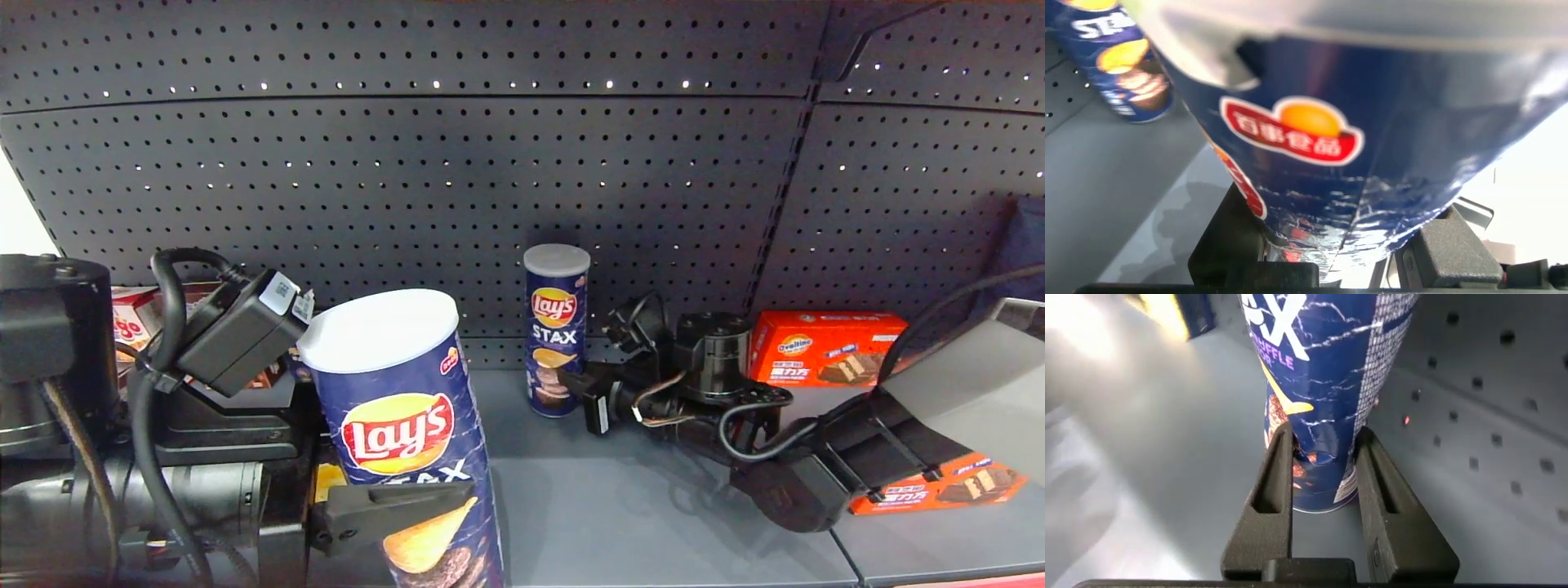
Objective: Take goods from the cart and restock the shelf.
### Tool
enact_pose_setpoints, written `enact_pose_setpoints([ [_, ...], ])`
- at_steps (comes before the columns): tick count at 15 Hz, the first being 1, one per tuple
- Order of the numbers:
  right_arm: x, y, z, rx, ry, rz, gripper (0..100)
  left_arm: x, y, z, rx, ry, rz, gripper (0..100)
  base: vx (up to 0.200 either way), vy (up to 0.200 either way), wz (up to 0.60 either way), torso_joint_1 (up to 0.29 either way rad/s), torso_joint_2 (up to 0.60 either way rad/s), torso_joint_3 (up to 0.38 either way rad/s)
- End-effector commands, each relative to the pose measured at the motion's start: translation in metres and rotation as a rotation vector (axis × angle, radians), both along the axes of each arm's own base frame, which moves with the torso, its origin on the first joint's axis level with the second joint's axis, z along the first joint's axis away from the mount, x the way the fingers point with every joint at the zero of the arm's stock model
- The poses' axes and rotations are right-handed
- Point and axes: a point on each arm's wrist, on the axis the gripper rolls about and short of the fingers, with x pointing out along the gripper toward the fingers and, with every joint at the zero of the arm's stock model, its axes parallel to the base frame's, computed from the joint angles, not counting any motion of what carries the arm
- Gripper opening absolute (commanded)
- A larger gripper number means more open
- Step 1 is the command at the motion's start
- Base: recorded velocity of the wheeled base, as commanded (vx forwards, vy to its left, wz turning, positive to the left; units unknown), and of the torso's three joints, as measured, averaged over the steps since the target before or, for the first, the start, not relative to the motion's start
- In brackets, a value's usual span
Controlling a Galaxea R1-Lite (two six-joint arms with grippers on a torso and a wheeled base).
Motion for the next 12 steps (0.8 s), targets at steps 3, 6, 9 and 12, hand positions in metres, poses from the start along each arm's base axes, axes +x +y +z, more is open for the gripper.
enact_pose_setpoints([
  [3, -0.039, -0.021, 0.020, 0.005, -0.003, 0.038, 0, 0.000, 0.000, 0.000, 0.000, -0.001, 0.000, 0, 0.000, 0.000, 0.00, 0.000, 0.00, 0.000],
  [6, -0.046, -0.027, 0.024, 0.007, -0.003, 0.035, 100, 0.000, 0.000, 0.000, -0.001, -0.002, 0.000, 0, 0.000, 0.000, 0.00, 0.000, 0.00, 0.000],
  [9, -0.052, -0.033, 0.022, -0.004, 0.007, 0.032, 100, 0.000, 0.000, 0.000, 0.000, -0.001, 0.000, 0, 0.000, 0.000, 0.00, 0.000, 0.00, 0.000],
  [12, -0.054, -0.036, 0.022, -0.003, 0.012, 0.031, 100, 0.000, 0.000, 0.000, -0.001, -0.002, 0.000, 0, 0.000, 0.000, 0.00, 0.000, 0.00, 0.000],
])
